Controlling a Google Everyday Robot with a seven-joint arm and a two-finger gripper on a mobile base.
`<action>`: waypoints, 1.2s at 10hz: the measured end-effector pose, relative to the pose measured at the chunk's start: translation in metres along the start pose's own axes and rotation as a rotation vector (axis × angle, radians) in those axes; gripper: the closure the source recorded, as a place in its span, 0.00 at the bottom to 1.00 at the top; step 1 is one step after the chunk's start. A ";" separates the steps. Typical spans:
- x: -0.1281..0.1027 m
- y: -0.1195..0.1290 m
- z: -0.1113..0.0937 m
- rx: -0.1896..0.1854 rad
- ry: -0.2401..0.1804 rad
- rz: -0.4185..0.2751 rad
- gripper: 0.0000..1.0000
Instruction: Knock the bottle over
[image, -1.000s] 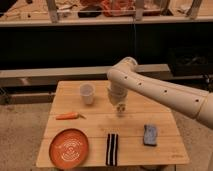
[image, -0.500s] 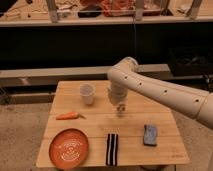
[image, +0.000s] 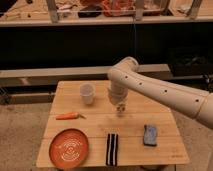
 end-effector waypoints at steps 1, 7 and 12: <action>0.000 0.000 0.000 0.000 0.000 -0.001 0.97; 0.000 0.001 0.000 -0.002 -0.002 -0.011 0.97; -0.001 0.001 0.000 -0.003 -0.003 -0.022 0.97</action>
